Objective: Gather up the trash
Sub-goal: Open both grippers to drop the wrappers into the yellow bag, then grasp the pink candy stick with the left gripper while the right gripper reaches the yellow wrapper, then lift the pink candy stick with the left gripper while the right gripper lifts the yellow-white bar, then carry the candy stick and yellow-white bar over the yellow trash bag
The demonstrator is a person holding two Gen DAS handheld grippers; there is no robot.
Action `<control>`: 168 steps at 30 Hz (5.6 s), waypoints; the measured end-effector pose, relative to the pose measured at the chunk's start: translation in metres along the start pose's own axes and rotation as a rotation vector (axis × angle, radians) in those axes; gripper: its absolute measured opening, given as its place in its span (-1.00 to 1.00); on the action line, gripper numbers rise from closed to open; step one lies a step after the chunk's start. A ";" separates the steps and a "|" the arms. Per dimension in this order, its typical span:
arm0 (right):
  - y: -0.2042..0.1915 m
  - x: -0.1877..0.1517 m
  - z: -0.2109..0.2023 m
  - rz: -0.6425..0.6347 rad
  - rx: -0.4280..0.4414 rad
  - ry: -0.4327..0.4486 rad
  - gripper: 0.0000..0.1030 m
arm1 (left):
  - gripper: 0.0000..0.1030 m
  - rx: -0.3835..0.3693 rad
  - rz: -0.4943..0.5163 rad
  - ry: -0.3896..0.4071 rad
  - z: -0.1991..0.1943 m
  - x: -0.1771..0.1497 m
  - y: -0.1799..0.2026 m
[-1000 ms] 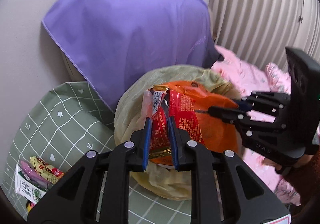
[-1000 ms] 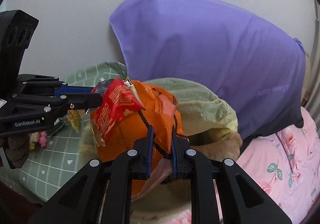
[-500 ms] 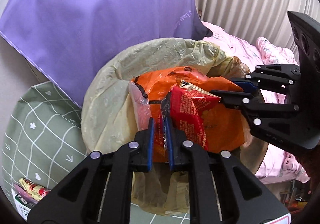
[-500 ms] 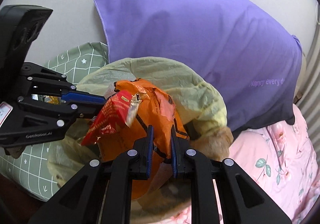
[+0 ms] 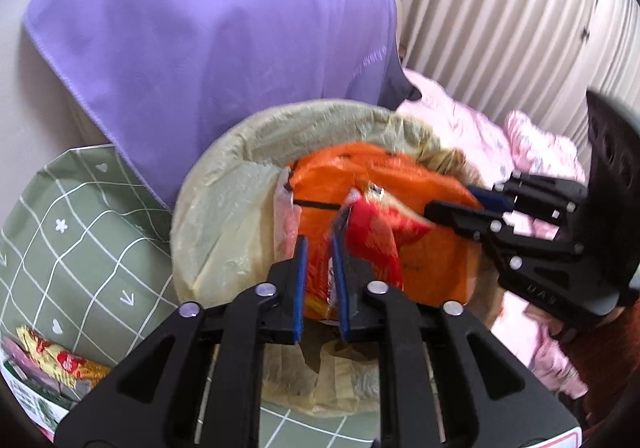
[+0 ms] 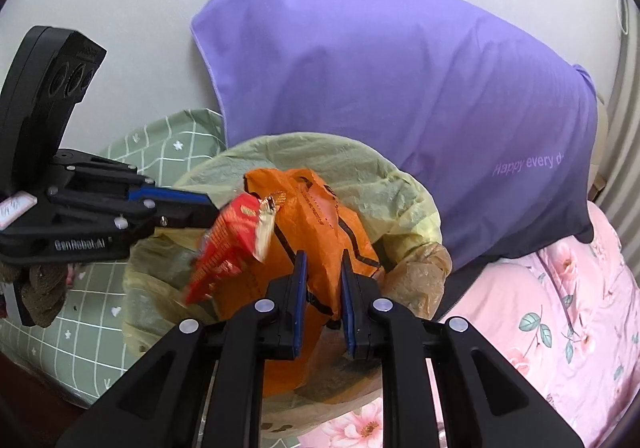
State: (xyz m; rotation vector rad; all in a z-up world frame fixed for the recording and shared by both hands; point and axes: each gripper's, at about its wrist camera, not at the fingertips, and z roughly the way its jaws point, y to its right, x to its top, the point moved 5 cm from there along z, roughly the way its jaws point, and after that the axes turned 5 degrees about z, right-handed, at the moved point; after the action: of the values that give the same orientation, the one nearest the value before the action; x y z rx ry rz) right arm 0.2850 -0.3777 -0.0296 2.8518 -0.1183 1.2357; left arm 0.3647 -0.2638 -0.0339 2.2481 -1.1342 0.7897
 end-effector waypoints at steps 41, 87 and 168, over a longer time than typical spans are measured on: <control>-0.190 -0.056 -0.016 -0.207 0.468 0.034 -0.03 | 0.07 0.533 -0.875 0.148 -0.226 -0.341 -0.125; -0.366 -0.061 0.070 -0.325 0.577 -0.201 -0.73 | -0.63 0.521 -0.809 0.049 -0.228 -0.337 -0.160; -0.065 -0.037 -0.109 -0.036 0.167 0.245 -0.49 | -0.76 0.291 -0.362 0.301 -0.201 -0.129 -0.031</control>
State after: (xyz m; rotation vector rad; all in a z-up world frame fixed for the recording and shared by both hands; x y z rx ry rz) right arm 0.1863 -0.3041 0.0181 2.7900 0.0444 1.6468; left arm 0.2731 -0.0465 0.0151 2.3629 -0.4796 1.1436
